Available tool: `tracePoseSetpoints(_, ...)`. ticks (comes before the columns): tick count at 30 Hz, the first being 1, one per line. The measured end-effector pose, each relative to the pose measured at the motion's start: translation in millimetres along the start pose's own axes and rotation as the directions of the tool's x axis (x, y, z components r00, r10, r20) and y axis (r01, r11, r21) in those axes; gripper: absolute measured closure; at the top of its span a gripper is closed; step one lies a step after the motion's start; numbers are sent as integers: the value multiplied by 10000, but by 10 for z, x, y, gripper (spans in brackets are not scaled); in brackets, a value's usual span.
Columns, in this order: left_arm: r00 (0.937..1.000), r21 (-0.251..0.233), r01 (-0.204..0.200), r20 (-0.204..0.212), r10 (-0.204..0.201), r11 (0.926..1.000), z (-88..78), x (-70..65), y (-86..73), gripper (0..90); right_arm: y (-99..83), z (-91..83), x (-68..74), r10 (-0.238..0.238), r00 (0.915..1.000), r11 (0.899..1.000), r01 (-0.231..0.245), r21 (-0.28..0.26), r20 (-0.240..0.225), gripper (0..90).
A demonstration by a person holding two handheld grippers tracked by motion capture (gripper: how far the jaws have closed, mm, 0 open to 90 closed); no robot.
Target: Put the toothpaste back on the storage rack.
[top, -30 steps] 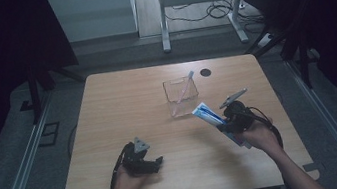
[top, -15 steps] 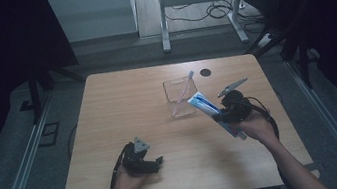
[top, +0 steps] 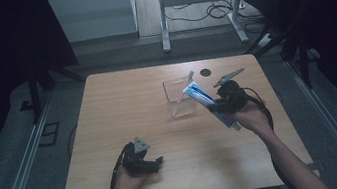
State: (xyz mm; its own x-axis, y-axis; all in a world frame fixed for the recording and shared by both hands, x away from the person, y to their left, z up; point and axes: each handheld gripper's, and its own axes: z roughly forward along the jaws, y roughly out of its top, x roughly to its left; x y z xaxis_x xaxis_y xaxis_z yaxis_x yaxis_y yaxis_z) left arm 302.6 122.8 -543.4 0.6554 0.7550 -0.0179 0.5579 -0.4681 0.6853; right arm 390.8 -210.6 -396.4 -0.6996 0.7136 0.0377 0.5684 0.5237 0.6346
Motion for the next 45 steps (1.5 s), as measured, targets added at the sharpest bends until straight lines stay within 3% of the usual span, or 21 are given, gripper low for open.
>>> tracePoseSetpoints(18,10000,6,-14,-9,14,10000,0,1,0,132,242,54,-95,-134,9999,9975,139,-686,70,724)
tracePoseSetpoints(29,10000,8,-17,-7,17,10000,0,2,0,132,425,144,-145,-186,9992,9942,222,-1048,352,724)
tracePoseSetpoints(45,10000,-14,3,-4,-3,10000,2,1,0,132,647,237,-203,-240,9994,9869,276,-1589,246,724)
